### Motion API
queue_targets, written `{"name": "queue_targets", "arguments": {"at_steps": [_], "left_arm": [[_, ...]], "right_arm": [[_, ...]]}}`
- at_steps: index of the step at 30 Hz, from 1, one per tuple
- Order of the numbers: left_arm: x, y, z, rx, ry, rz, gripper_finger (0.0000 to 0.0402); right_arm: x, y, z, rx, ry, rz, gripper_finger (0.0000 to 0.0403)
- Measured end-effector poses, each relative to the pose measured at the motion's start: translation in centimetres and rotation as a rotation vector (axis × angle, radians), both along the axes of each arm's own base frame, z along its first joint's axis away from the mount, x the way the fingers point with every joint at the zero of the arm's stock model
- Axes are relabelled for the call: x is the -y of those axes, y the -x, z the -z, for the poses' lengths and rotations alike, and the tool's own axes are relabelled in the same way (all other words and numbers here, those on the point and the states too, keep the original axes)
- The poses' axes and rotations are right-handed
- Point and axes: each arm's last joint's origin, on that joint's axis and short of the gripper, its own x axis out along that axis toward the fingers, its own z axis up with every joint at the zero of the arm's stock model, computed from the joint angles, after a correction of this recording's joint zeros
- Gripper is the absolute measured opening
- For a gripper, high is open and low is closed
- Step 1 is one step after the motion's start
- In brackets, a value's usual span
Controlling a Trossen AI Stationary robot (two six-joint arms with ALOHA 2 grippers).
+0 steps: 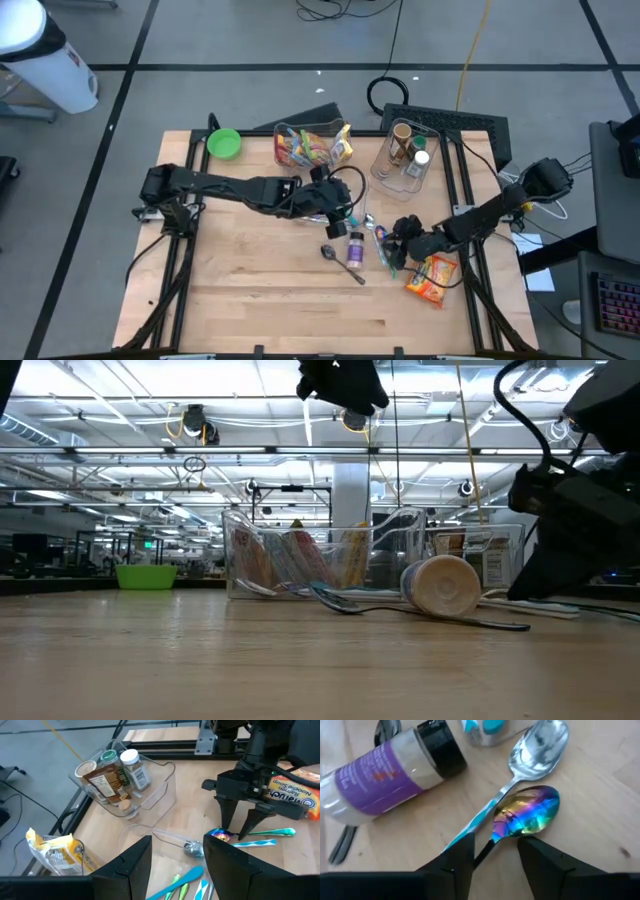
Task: Pick & Place Food Item
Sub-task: Put the green spoon into the bottom transparent bin
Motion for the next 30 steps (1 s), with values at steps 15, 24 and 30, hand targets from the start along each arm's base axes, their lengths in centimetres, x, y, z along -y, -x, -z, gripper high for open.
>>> {"name": "queue_targets", "arguments": {"at_steps": [15, 24, 30], "left_arm": [[-2.7, 0.1, 0.2, -0.033, -0.004, -0.047, 0.0186], [-5.0, 0.1, 0.3, -0.042, -0.012, -0.097, 0.0186], [-6.8, 0.2, 0.2, -0.014, 0.059, -0.136, 0.0186]], "right_arm": [[0.6, -0.2, -0.1, -0.03, 0.073, -0.04, 0.0011], [1.4, 0.6, -2.2, 0.029, 0.201, -0.059, 0.0002], [1.8, 1.1, -4.3, 0.108, 0.337, -0.08, 0.0001]]}}
